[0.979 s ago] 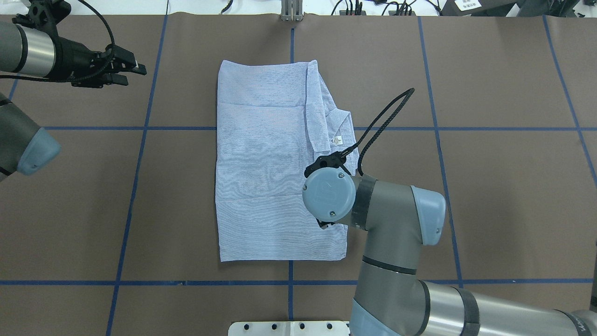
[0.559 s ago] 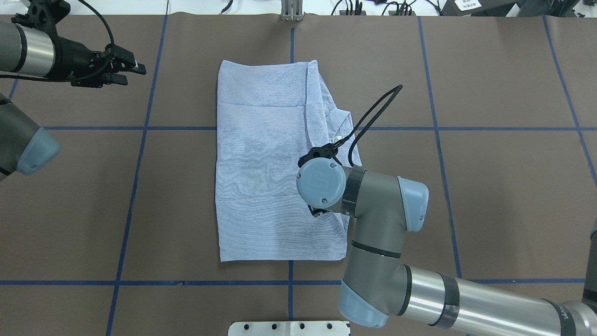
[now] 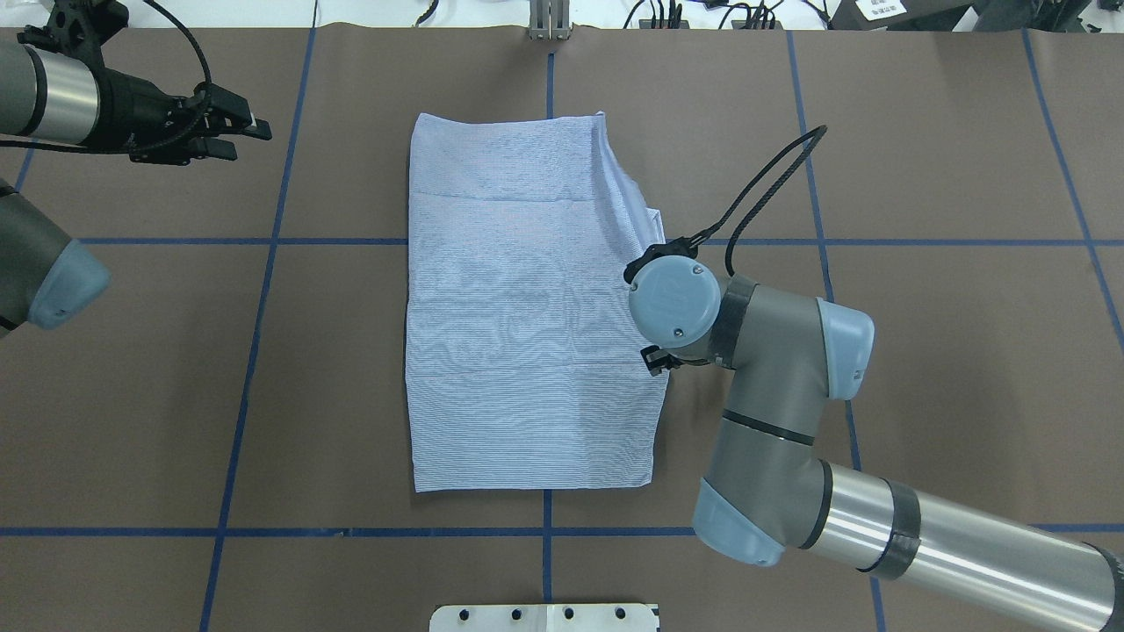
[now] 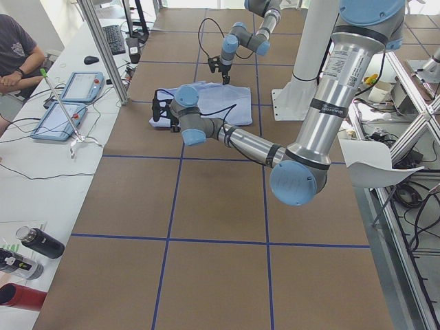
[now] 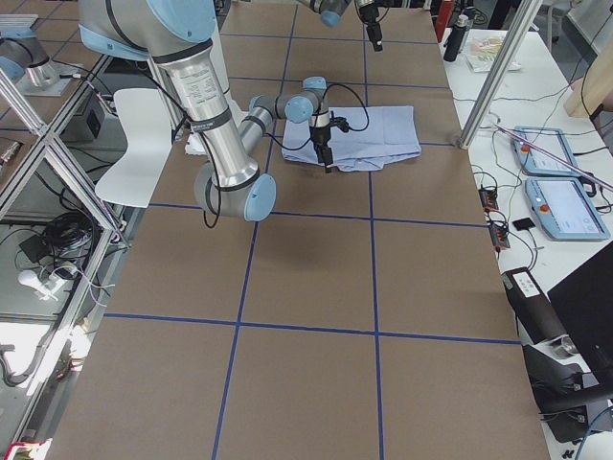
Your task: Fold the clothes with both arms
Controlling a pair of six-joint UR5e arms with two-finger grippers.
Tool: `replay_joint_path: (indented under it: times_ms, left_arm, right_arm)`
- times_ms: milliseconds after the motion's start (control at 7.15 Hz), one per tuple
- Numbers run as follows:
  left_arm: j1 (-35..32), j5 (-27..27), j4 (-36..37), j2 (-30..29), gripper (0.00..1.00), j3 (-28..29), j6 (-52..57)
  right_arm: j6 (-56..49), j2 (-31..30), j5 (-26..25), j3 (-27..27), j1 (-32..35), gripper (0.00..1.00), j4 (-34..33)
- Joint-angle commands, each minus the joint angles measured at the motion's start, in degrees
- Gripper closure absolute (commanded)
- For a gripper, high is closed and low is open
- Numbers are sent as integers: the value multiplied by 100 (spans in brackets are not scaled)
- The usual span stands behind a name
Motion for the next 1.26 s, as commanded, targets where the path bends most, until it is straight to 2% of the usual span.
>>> replay_joint_path:
  times_ms: [0, 280, 559, 839, 1118]
  left_arm:
    - [-44, 4, 9, 2, 34, -2, 7]
    - [-45, -5, 9, -7, 34, -2, 7]
    - [-89, -75, 0, -7, 34, -11, -2]
    - [-80, -75, 0, -7, 34, -20, -2]
    - [-89, -67, 0, 2, 34, 6, 7]
  right_arm:
    - [-169, -119, 1, 231, 179, 0, -196]
    - [109, -57, -8, 239, 197, 0, -162]
    - [2026, -48, 36, 405, 66, 0, -109]
    - [4248, -66, 45, 993, -284, 0, -92]
    - [6174, -162, 36, 1057, -532, 0, 512]
